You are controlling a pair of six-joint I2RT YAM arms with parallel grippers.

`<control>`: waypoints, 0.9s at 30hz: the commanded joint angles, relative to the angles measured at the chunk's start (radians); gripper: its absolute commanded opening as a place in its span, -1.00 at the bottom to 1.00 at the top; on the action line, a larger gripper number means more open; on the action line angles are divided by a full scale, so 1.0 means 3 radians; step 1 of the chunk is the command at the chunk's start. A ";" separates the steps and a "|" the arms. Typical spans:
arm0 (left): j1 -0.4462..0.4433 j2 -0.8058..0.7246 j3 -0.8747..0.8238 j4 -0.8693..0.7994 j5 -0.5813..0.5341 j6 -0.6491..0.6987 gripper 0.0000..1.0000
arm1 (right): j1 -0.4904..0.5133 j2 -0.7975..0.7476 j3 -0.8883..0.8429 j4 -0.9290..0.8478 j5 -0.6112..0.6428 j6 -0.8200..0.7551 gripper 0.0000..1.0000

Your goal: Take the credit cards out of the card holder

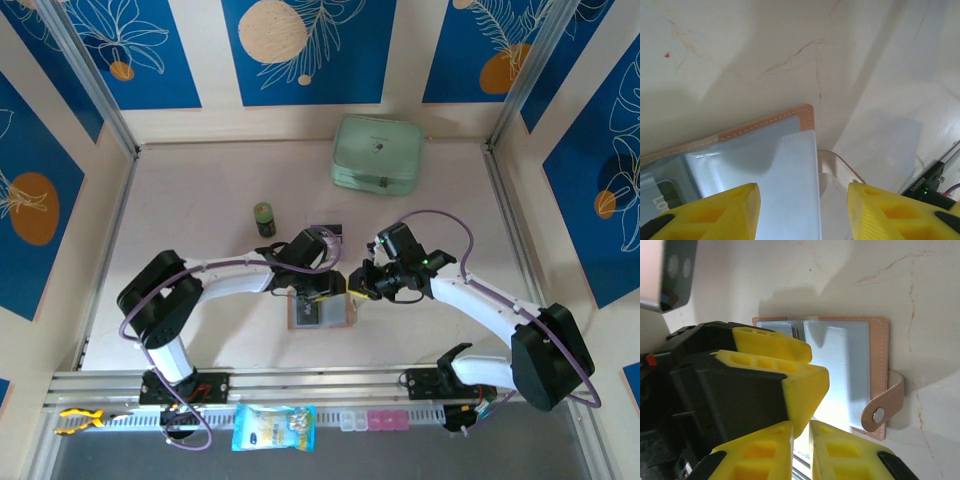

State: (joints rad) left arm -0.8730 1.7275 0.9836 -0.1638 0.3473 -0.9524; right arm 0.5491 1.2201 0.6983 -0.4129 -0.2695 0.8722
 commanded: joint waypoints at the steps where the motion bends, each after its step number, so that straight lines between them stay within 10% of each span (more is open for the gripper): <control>1: -0.0010 0.0076 0.0074 -0.0011 0.0022 0.0076 -0.01 | -0.0003 -0.0012 -0.0002 -0.0076 -0.0089 -0.0038 -0.65; 27: 0.0412 -0.1143 -0.0799 -0.0321 -0.0414 0.0059 -0.20 | 0.0667 0.1081 0.0533 0.0342 -0.0124 0.0079 -0.73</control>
State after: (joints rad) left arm -0.7628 1.4204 0.7769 -0.2279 0.2420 -0.9344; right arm 0.7273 1.5078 0.8284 -0.3321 -0.2798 0.8814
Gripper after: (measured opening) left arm 0.404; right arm 0.136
